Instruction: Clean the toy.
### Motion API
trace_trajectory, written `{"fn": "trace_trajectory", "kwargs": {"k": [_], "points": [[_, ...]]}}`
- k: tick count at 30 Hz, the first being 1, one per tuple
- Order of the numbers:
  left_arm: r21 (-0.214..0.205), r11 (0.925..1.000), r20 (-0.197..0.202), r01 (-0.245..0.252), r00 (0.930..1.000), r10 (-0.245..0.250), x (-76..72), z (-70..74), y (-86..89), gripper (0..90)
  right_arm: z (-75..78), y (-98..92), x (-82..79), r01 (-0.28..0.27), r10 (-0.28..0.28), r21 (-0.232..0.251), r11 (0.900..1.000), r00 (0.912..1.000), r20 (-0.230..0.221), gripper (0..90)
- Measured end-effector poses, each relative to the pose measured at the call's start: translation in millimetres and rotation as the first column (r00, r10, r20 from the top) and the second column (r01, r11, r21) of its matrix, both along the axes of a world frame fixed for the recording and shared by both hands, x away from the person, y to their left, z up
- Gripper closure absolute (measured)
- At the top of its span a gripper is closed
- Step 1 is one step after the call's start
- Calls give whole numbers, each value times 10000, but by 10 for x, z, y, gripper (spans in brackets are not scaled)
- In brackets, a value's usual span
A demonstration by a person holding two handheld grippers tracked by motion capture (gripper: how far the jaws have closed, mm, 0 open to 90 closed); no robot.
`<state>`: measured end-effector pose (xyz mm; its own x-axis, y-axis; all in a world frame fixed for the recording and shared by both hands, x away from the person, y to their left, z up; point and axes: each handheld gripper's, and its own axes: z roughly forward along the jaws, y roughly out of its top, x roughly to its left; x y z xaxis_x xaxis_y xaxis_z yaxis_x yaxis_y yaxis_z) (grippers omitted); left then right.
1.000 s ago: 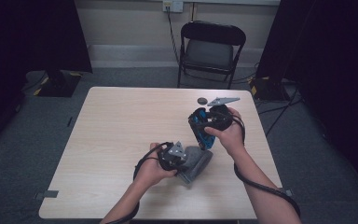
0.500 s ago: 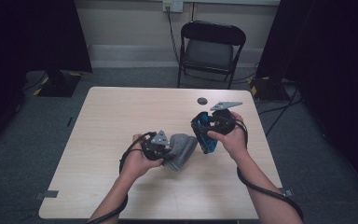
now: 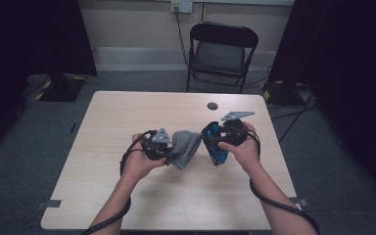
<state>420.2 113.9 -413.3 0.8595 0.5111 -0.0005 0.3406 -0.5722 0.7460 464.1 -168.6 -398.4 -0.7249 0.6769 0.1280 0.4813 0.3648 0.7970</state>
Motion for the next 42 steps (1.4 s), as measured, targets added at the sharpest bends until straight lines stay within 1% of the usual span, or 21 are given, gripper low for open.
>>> {"fn": "trace_trajectory", "kwargs": {"k": [1, 4, 5, 10, 12, 14, 15, 17, 22, 28, 30, 34, 42], "points": [[-71, 10000, -24, -17, 10000, 17, 14, 23, 2, 753, -10, -4, -7, 3, -3, 14, 10000, 10000, -14, 252], [-79, 10000, -9, -48, 10000, 48, 25, 46, 0, 753, -19, -5, -15, -15, 15, 12, 10000, 10000, -28, 252], [-48, 10000, 68, -80, 9999, 80, 31, 72, -7, 753, -30, -1, -25, -47, 47, 3, 10000, 10000, -21, 252], [-123, 9999, 158, -56, 9999, 58, 34, 113, -36, 753, -45, 18, -56, -148, 149, 6, 9999, 9999, -31, 252], [-81, 9999, 234, -66, 9997, 68, 46, 139, -43, 753, -53, 25, -67, -205, 205, -3, 9998, 9998, -25, 252], [-95, 9999, 212, -137, 9997, 139, 55, 160, -42, 753, -63, 28, -80, -204, 205, -32, 9998, 9998, 11, 252], [-121, 9997, 274, -210, 9994, 213, 67, 171, -43, 753, -69, 29, -95, -249, 249, 6, 9997, 9997, 14, 252], [-131, 9996, 288, -266, 9992, 270, 78, 176, -46, 752, -74, 38, -111, -303, 303, -70, 9995, 9995, 47, 252], [-116, 9994, 287, -321, 9991, 324, 95, 182, -65, 752, -81, 57, -130, -378, 378, 1, 9993, 9993, 40, 252], [-194, 9996, 251, -229, 9994, 233, 108, 199, -126, 752, -81, 125, -154, -561, 562, -51, 9984, 9984, 104, 252], [-114, 9998, 285, -163, 9995, 166, 111, 206, -145, 752, -82, 137, -153, -605, 605, -44, 9982, 9981, 91, 252], [-142, 9998, 245, -129, 9996, 133, 110, 201, -180, 752, -81, 148, -149, -615, 616, -59, 9981, 9981, 79, 252], [-68, 10000, 215, -41, 9998, 43, 117, 180, -224, 752, -62, 177, -153, -621, 622, -143, 9980, 9980, 107, 252]]}}
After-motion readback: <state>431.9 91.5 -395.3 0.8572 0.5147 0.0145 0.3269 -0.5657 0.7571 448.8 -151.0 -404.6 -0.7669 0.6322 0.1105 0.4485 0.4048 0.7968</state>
